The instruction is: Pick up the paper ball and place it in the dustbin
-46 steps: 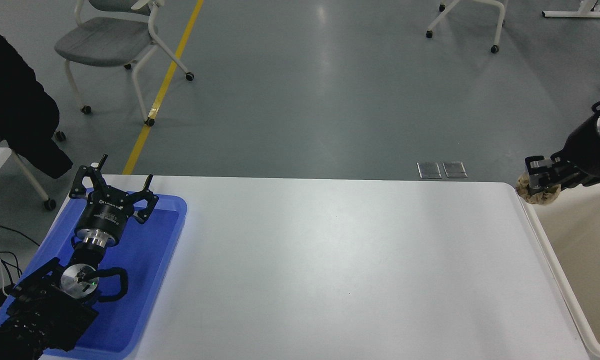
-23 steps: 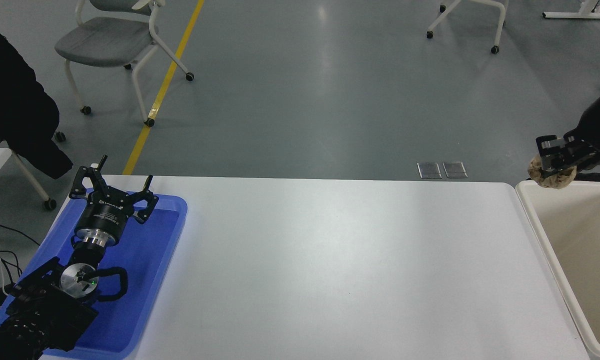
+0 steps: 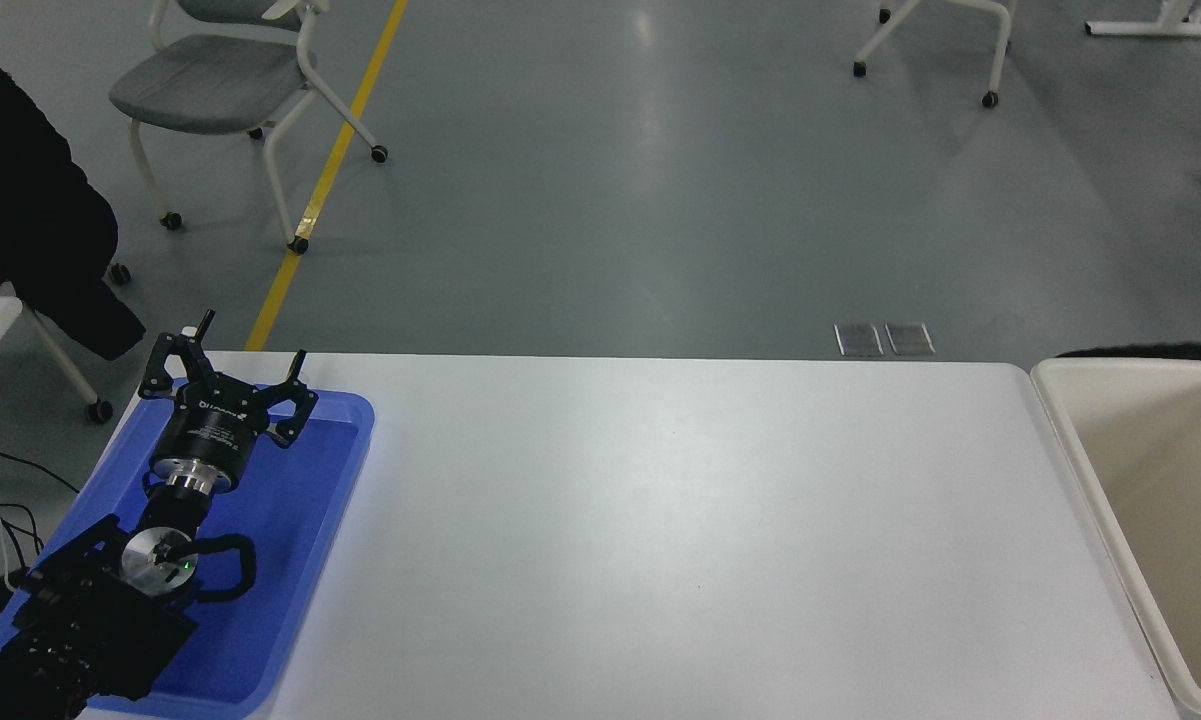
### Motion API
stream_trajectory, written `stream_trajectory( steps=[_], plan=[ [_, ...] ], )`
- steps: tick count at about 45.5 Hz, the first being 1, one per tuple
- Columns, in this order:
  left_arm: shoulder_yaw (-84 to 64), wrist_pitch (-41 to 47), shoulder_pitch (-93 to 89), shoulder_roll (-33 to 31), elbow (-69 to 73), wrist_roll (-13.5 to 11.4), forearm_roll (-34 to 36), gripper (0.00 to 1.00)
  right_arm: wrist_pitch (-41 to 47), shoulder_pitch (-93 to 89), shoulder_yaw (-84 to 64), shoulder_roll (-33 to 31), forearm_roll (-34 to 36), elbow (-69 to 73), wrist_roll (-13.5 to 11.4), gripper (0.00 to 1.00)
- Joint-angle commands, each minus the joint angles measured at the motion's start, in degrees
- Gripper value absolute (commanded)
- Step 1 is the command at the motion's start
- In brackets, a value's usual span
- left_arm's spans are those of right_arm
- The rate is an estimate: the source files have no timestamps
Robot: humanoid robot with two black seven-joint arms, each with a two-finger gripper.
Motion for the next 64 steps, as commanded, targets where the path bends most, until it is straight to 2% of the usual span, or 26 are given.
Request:
stream_trajectory(
  steps=[1, 23, 38, 42, 43, 45, 46, 64],
  plan=[
    [0.0, 0.0, 0.0, 0.0, 0.01, 0.0, 0.0, 1.0, -5.06, -24.98, 16.31, 3.76, -1.83, -17.93, 1.94, 0.0],
    [0.0, 0.0, -0.09, 0.0, 0.01, 0.0, 0.0, 1.0, -25.89, -48.63, 34.94, 20.1, -0.69, -26.11, 0.97, 0.0],
    [0.0, 0.0, -0.09, 0.0, 0.01, -0.09, 0.0, 1.0, -26.86, -49.52, 38.2, 20.55, -0.6, -25.93, 1.06, 0.0],
    [0.0, 0.0, 0.0, 0.0, 0.01, -0.09, 0.0, 1.0, -26.86, -49.52, 39.16, 20.55, -0.69, -25.93, 0.97, 0.21],
    [0.0, 0.0, -0.09, 0.0, 0.01, 0.0, 0.0, 1.0, -26.86, -49.52, 39.43, 20.55, -0.69, -26.02, 0.97, 0.35],
    [0.0, 0.0, -0.09, 0.0, 0.01, 0.0, 0.0, 1.0, -26.95, -49.52, 40.13, 20.64, -0.6, -25.93, 0.97, 0.84],
    [0.0, 0.0, 0.0, 0.0, 0.01, 0.0, 0.0, 1.0, -26.95, -49.52, 40.48, 20.64, -0.6, -25.84, 0.97, 1.0],
    [0.0, 0.0, -0.09, 0.0, 0.01, 0.0, 0.0, 1.0, -27.48, -49.52, 41.63, 20.64, -0.51, -25.67, 1.06, 1.0]
  ],
)
